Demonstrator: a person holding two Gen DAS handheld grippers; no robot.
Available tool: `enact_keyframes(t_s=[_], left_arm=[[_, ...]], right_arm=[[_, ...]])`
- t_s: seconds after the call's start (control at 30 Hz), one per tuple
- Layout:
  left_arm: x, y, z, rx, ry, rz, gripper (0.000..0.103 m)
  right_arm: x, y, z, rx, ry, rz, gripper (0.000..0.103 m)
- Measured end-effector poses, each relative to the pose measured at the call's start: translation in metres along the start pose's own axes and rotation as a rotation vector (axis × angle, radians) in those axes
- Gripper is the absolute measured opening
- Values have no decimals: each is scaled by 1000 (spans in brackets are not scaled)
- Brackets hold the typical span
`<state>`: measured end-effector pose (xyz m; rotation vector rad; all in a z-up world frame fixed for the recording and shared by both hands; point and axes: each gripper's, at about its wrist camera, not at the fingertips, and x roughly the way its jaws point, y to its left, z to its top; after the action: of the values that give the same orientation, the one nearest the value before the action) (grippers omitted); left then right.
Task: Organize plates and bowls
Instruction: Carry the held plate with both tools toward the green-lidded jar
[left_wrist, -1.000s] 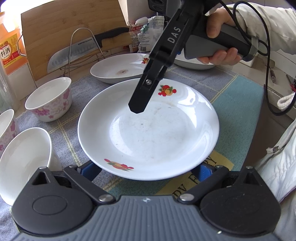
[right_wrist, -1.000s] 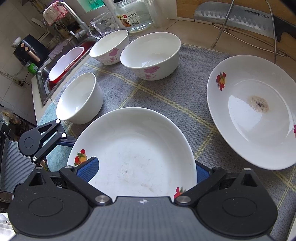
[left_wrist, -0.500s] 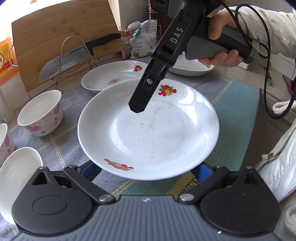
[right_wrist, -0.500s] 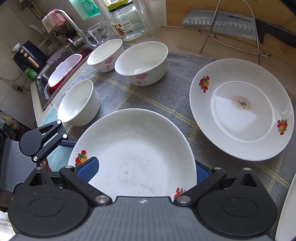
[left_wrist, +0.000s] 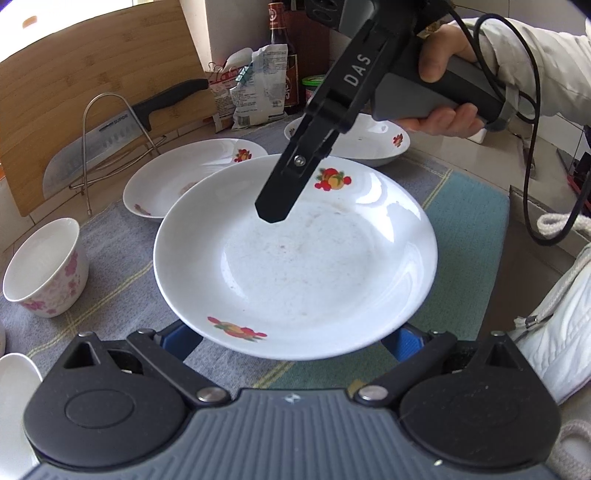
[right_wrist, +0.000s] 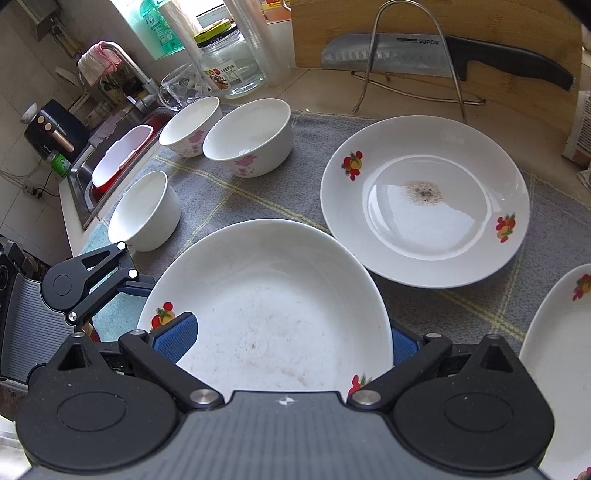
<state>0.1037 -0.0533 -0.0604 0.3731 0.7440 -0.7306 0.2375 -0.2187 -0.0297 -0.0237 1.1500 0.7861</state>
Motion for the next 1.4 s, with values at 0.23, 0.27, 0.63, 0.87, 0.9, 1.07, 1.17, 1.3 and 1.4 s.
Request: enact_keyframes(t_s=[0.23, 0.27, 0.63, 0.87, 0.9, 1.07, 1.17, 1.3, 1.4], left_arm=[[18, -17, 22, 19, -4, -22, 101], [21, -19, 26, 21, -4, -26, 101], [49, -42, 63, 41, -8, -52, 101], [66, -52, 81, 56, 1, -57, 101], [68, -53, 83, 60, 2, -57, 101], [81, -56, 96, 75, 5, -65, 101], [91, -57, 105, 86, 5, -71, 101], [102, -58, 114, 95, 5, -82, 101], [110, -58, 120, 98, 6, -89, 101]], right_arm=[[-21, -25, -12, 25, -18, -17, 103], [-25, -30, -14, 29, -21, -20, 103], [-62, -74, -31, 59, -54, -37, 103], [-74, -98, -38, 72, -67, -39, 103], [-76, -101, -39, 75, -70, -38, 103], [-86, -120, -44, 91, -84, -47, 103], [-91, -130, -45, 99, -89, -58, 103], [-96, -143, -47, 114, -99, -70, 103], [-99, -153, -49, 123, -106, -81, 103]])
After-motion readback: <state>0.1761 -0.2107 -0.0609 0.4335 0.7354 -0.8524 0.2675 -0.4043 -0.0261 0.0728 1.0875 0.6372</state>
